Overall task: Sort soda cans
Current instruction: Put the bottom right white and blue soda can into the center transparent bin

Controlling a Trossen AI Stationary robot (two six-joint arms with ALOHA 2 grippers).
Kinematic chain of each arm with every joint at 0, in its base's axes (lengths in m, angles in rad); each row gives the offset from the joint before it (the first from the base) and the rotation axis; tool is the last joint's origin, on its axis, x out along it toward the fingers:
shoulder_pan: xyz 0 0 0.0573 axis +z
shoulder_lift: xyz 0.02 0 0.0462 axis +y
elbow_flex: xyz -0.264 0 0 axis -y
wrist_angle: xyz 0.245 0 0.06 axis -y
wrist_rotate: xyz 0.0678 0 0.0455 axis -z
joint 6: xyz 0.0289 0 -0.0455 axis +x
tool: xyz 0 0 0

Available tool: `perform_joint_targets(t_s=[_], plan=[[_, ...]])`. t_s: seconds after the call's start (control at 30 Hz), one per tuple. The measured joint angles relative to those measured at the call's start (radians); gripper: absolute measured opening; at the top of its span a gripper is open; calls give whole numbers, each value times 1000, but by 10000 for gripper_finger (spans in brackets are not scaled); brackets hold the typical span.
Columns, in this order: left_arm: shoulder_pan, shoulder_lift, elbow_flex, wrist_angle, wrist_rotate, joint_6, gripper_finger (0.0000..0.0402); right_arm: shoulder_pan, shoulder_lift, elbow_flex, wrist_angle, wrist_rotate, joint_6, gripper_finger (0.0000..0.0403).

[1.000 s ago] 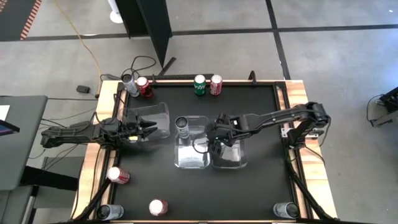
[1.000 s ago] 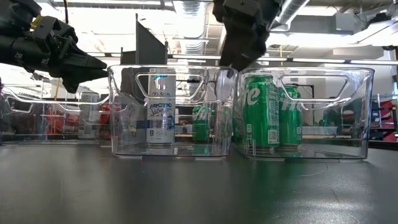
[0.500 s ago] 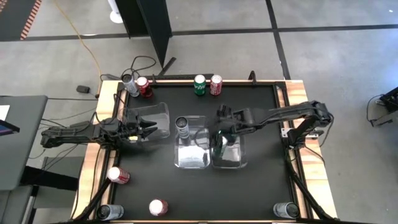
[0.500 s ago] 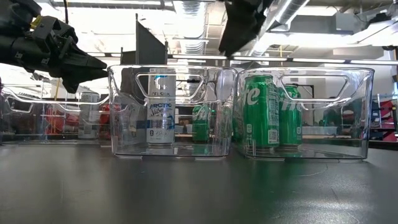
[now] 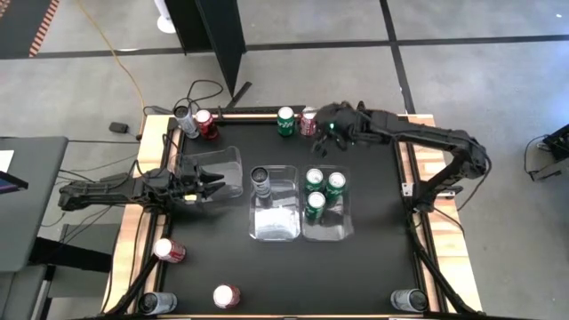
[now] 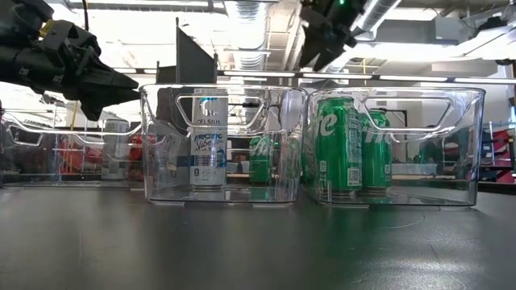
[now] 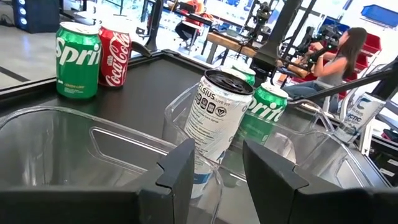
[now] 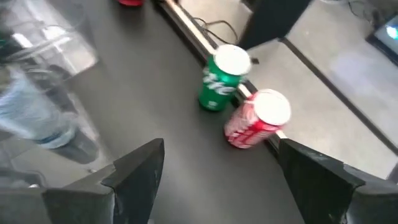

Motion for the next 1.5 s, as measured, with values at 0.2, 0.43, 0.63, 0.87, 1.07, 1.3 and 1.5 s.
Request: perform_joint_targets(t_s=[0.2, 0.43, 0.63, 0.87, 1.07, 1.3, 1.5], plan=[[-8, 0, -1, 9, 0, 19, 132, -54, 0, 0, -47, -46, -46, 331], [-8, 0, -6, 152, -2, 117, 132, -52, -9, 0, -224, -180, -81, 331], [-8, 0, -5, 273, -2, 201, 132, 104, -113, -1, -419, -200, -58, 331], [-8, 0, -3, 314, -39, 208, 132, 461, -337, -1, -599, -199, 266, 331], [-8, 0, -2, 250, -52, 170, 132, 916, -442, -1, -721, -92, 704, 330], [-8, 0, -2, 254, -52, 111, 132, 1317, -398, -1, -744, 13, 970, 330], [-8, 0, -2, 253, -53, 49, 132, 1460, -260, -1, -729, -49, 1014, 330]])
